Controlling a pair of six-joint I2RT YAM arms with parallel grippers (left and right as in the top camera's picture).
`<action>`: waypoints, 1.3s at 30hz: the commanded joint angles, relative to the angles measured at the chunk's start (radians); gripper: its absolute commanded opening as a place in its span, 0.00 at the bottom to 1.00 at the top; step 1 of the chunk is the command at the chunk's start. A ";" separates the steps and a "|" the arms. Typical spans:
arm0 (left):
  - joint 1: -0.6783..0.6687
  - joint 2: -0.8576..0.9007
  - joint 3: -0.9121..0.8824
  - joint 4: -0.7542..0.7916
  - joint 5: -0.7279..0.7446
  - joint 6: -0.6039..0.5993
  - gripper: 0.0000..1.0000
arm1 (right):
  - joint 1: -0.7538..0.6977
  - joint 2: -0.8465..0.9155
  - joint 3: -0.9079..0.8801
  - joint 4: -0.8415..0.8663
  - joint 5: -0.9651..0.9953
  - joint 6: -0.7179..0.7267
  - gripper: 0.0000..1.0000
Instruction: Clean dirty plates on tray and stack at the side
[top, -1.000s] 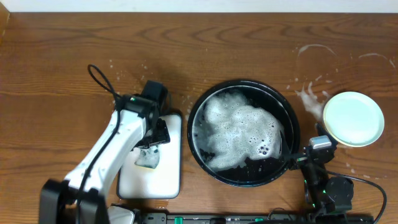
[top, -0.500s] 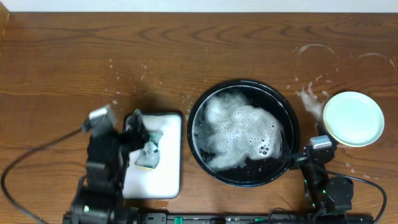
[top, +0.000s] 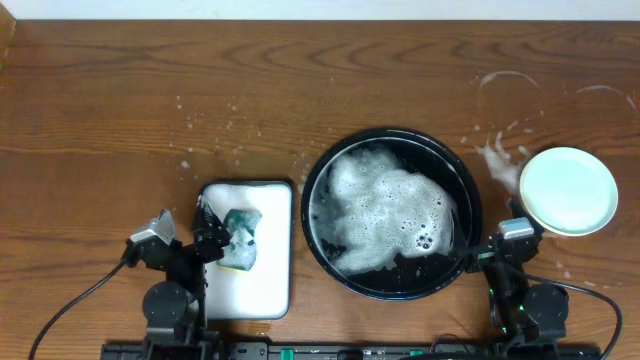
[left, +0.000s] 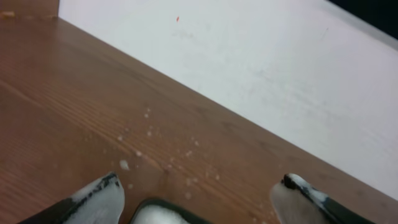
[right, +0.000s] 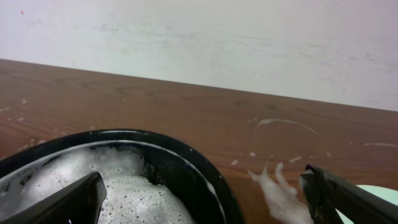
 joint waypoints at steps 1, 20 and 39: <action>0.005 -0.010 -0.076 0.057 -0.009 0.013 0.82 | 0.009 -0.006 -0.002 -0.003 0.005 0.006 0.99; 0.004 -0.006 -0.077 0.010 -0.009 0.010 0.82 | 0.009 -0.006 -0.002 -0.003 0.005 0.006 0.99; 0.004 -0.006 -0.077 0.010 -0.009 0.010 0.82 | 0.009 -0.006 -0.002 -0.003 0.005 0.006 0.99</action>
